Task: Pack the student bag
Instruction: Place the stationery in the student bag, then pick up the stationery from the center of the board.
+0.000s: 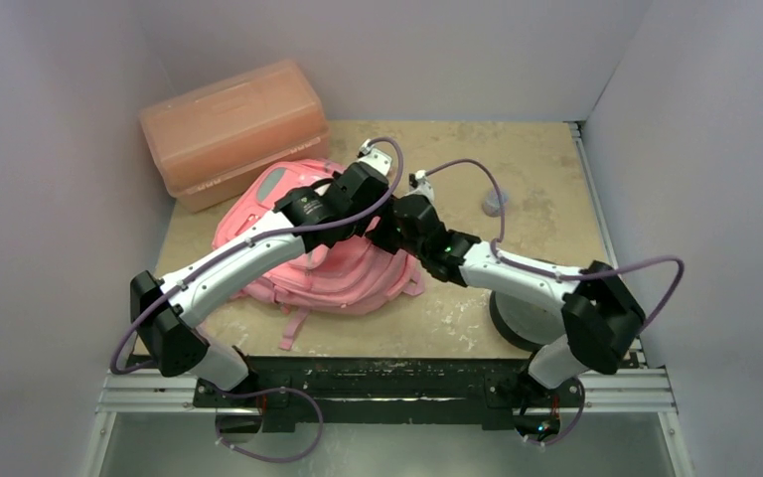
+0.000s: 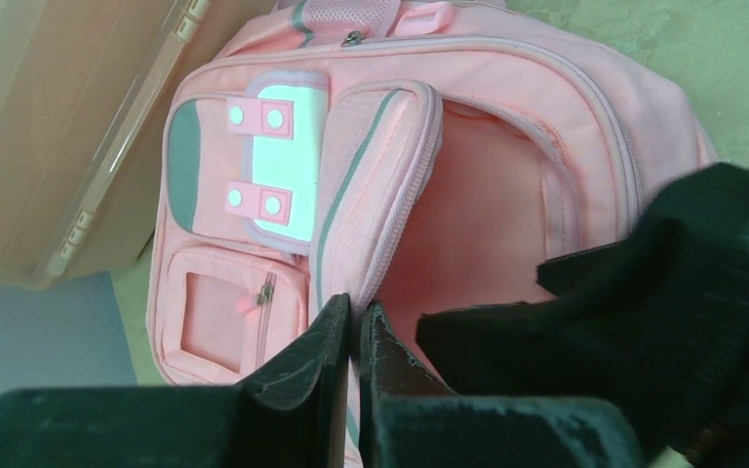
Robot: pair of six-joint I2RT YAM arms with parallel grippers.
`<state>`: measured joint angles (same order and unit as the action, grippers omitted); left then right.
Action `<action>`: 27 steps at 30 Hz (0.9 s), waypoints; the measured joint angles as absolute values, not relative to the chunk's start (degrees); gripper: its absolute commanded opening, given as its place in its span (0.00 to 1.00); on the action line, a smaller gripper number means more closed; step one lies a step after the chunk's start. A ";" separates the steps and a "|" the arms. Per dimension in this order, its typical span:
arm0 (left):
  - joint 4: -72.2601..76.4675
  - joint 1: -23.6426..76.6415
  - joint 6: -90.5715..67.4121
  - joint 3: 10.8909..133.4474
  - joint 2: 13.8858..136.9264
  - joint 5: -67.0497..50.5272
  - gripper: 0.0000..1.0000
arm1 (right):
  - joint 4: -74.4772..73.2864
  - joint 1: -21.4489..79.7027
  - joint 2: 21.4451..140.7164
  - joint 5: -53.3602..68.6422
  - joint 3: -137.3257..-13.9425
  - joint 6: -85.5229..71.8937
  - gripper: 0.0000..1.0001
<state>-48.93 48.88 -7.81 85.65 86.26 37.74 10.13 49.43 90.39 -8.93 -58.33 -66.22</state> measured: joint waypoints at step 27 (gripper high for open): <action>-52.12 48.88 -8.05 89.03 91.22 29.63 0.00 | -39.59 -5.82 77.38 -17.15 -69.67 -38.76 0.99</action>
